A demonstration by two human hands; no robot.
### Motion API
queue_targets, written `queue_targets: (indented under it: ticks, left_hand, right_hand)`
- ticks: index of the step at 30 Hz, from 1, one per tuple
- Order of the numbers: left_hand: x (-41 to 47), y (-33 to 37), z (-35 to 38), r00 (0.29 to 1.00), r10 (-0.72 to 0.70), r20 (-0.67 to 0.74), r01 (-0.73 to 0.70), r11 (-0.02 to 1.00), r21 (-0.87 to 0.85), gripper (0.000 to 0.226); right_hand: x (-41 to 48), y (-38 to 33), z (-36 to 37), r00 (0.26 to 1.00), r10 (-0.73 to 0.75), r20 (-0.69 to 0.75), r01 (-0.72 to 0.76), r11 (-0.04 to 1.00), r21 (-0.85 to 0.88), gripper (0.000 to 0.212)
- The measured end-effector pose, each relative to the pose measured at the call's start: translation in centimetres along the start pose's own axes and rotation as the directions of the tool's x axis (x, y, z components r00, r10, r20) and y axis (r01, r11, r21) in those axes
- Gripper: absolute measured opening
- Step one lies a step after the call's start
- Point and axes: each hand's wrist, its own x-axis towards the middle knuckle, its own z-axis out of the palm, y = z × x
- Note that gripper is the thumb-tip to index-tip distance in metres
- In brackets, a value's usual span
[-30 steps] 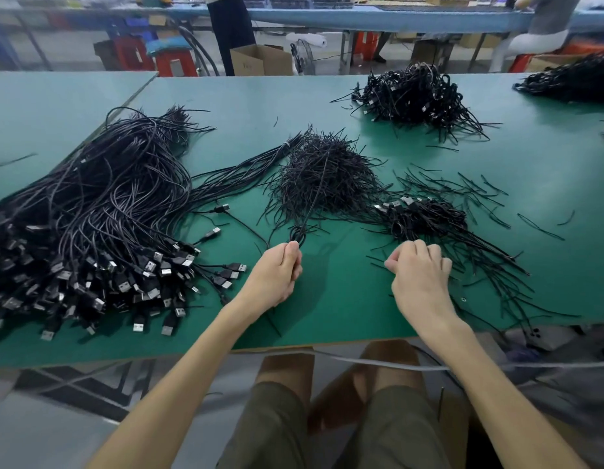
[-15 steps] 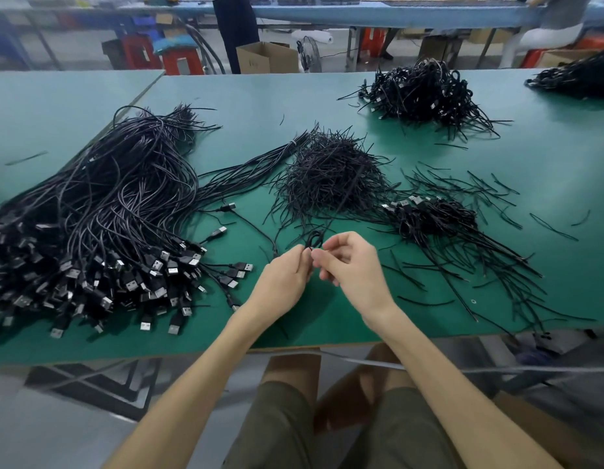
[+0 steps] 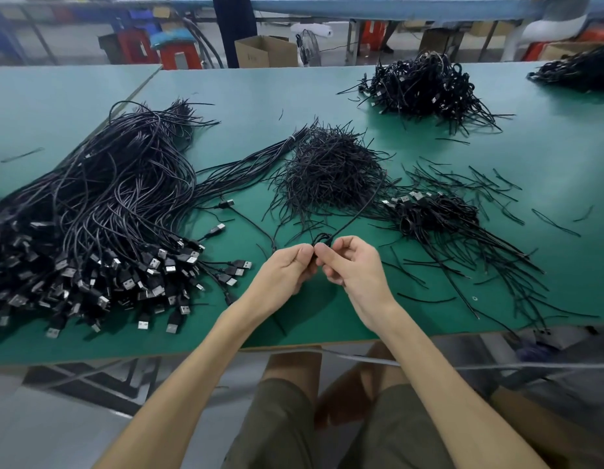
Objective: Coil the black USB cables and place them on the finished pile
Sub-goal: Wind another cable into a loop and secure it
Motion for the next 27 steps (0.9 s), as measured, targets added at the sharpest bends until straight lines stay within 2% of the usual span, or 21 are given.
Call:
queue_targets:
  ticks: [3, 7, 12, 17, 20, 24, 27]
  left_hand:
    - [-0.1, 0.3, 0.0, 0.999, -0.006, -0.035, 0.008, 0.998, 0.067, 0.047]
    - [-0.1, 0.9, 0.4, 0.996, -0.016, -0.09, 0.03, 0.988, 0.152, 0.052]
    - [-0.1, 0.8, 0.3, 0.986, -0.065, -0.152, 0.081, 0.992, 0.1, 0.048]
    - [0.0, 1.0, 0.5, 0.975, -0.129, -0.179, 0.123, 0.991, -0.046, 0.042]
    - [-0.2, 1.2, 0.3, 0.981, -0.144, -0.128, 0.132, 0.986, -0.098, 0.046]
    - [-0.3, 1.4, 0.2, 0.983, -0.143, -0.119, 0.13, 0.985, -0.117, 0.051]
    - [-0.4, 1.4, 0.1, 0.984, -0.134, -0.12, 0.119, 0.985, -0.125, 0.059]
  right_hand:
    - [-0.2, 0.5, 0.4, 0.998, -0.067, -0.022, 0.065, 0.994, -0.083, 0.027]
    - [-0.2, 0.6, 0.2, 0.995, -0.093, -0.02, 0.09, 0.991, -0.095, 0.028]
    - [-0.4, 0.5, 0.3, 0.997, -0.069, 0.04, 0.07, 0.997, -0.022, 0.03]
    - [-0.5, 0.2, 0.1, 0.992, -0.06, 0.107, 0.062, 0.998, -0.02, 0.03]
    - [-0.6, 0.2, 0.3, 0.99, -0.086, 0.108, 0.094, 0.993, -0.076, 0.031]
    - [-0.8, 0.5, 0.7, 0.968, -0.206, 0.142, 0.233, 0.948, -0.216, 0.025]
    - [-0.8, 0.5, 0.9, 0.959, -0.211, 0.191, 0.262, 0.918, -0.298, 0.027]
